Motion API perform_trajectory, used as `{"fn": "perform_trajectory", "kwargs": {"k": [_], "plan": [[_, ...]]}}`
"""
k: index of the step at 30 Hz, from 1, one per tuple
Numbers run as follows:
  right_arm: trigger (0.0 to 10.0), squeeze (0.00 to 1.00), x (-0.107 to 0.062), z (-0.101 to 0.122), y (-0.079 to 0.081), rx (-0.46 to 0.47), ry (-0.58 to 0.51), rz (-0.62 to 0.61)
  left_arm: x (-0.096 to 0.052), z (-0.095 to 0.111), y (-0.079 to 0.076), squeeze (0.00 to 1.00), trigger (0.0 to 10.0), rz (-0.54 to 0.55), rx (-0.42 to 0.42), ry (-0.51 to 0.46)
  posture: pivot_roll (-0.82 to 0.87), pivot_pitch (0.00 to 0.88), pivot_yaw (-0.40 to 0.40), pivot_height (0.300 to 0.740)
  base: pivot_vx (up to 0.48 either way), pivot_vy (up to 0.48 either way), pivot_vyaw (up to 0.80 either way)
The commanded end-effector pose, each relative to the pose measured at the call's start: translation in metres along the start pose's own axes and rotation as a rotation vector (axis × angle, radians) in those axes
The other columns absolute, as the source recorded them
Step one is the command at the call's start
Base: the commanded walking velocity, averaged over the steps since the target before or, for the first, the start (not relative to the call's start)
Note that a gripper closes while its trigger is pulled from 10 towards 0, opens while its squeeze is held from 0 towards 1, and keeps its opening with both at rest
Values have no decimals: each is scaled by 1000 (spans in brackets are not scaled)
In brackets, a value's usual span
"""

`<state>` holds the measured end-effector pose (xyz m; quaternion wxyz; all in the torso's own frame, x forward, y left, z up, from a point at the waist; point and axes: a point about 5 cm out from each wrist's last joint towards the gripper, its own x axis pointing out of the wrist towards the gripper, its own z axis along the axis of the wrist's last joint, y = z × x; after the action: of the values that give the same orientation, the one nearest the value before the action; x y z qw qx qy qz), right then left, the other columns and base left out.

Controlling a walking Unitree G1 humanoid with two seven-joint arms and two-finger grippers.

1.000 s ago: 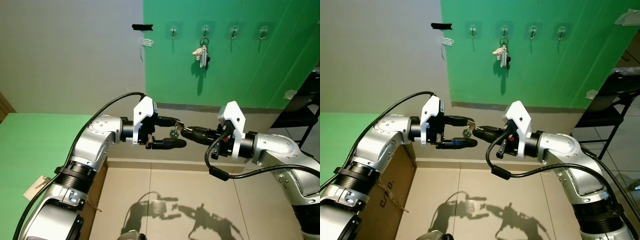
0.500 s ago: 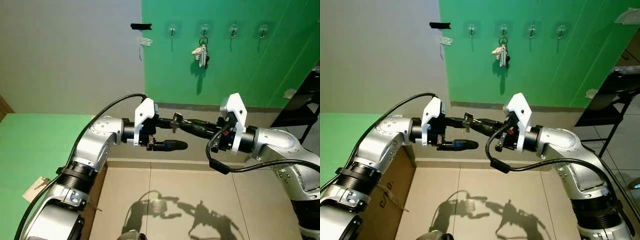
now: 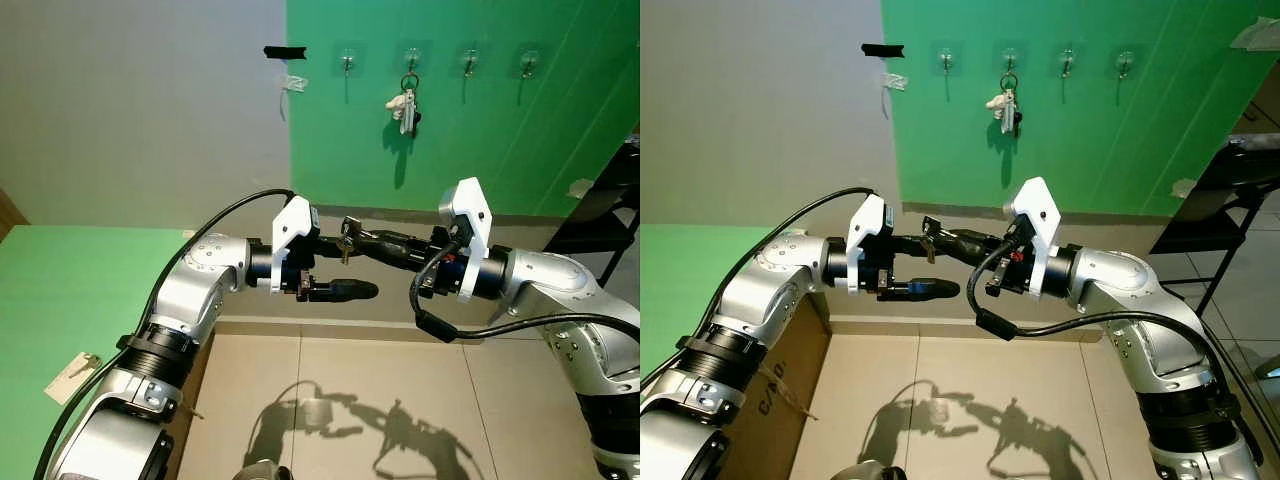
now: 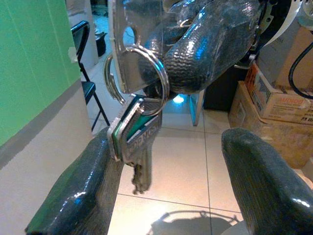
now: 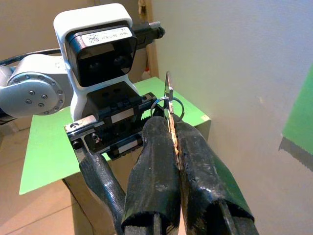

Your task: Hang keys on a hook

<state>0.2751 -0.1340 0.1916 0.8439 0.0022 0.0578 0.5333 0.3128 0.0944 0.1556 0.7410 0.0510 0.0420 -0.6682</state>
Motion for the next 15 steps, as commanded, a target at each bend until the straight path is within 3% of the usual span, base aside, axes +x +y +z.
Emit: {"fn": "perform_trajectory", "kwargs": {"k": [1, 10, 11, 12, 14, 15], "plan": [[0, 0, 1, 5, 1, -12, -5, 7, -2, 4, 3, 0, 9882, 15, 1, -12, -153, 0, 26, 740, 0, 0, 0], [0, 0, 5, 0, 0, -6, 7, 11, -2, 9, 7, 0, 10000, 40, 14, -24, -148, 0, 18, 740, 0, 0, 0], [0, 0, 6, 0, 0, -4, 6, 12, -2, 9, 7, 0, 8980, 40, 11, -26, -148, 0, 17, 740, 0, 0, 0], [0, 0, 6, 0, 0, -4, 6, 12, -2, 9, 7, 0, 8980, 40, 11, -26, -148, 0, 17, 740, 0, 0, 0], [0, 0, 8, 0, 0, -2, 6, 14, -1, 8, 7, 0, 1216, 37, 6, -26, -149, 0, 16, 740, 0, 0, 0], [0, 0, 8, 0, 0, -2, 7, 16, -1, 7, 7, 0, 0, 36, 5, -26, -150, 0, 15, 740, 0, 0, 0]]}}
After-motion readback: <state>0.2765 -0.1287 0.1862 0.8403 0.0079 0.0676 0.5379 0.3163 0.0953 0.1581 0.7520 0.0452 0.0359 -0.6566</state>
